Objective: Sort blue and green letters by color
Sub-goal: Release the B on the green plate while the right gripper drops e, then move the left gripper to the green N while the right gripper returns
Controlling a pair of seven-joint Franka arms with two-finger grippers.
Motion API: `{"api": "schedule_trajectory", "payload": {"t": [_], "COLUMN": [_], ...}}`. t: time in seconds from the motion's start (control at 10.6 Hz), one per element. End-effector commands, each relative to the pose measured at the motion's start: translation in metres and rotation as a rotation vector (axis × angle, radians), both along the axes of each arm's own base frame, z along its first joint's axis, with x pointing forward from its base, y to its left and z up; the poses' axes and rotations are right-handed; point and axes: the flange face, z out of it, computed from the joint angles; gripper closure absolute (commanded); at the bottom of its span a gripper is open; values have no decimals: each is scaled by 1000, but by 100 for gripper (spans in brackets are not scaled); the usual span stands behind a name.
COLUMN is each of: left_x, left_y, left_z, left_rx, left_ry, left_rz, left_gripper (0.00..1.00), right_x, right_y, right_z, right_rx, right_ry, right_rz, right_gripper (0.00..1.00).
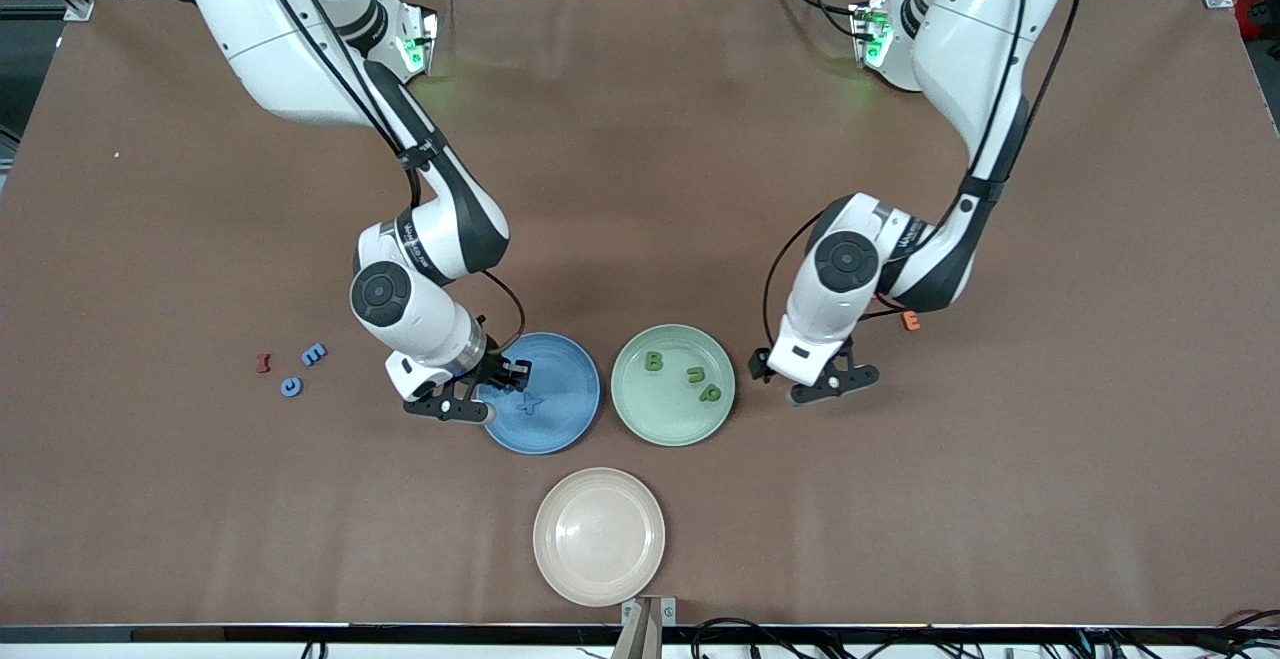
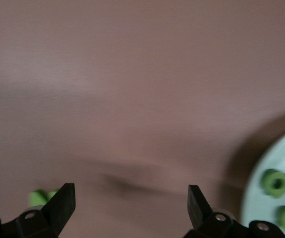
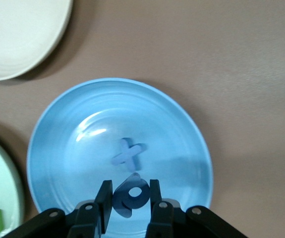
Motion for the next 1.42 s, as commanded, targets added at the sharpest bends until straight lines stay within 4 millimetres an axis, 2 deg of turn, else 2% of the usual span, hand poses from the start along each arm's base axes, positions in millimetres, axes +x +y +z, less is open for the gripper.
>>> {"api": "schedule_trajectory", "payload": {"t": [0.0, 0.19, 0.28, 0.47, 0.76, 0.95, 1.13, 1.23, 1.32], "left_x": [-20, -34, -43, -47, -43, -42, -42, -42, -43], "left_y": [50, 61, 65, 75, 83, 84, 85, 88, 88], "left_z": [5, -1, -5, -12, -16, -24, -30, -32, -34], "left_rx": [-13, -41, -41, -44, -49, -48, -45, -42, -42], "left_ry": [56, 55, 54, 59, 64, 75, 83, 87, 92], "left_rz": [-40, -38, -40, -19, 26, 28, 24, 25, 26], "left_gripper": [0, 0, 0, 0, 0, 0, 0, 0, 0], "right_x": [7, 10, 14, 21, 30, 36, 43, 42, 37], "right_y": [6, -4, -18, -55, -136, -175, -233, -259, -275], "right_z": [1, 3, 5, 5, 8, 19, 27, 26, 24], "right_rx": [26, 12, 2, -19, -101, -114, -141, -158, -168], "right_ry": [3, -5, -15, 5, 65, 71, 49, 55, 67], "right_rz": [-28, 15, 74, 169, 169, 106, 17, -24, -61], "right_gripper": [0, 0, 0, 0, 0, 0, 0, 0, 0]}}
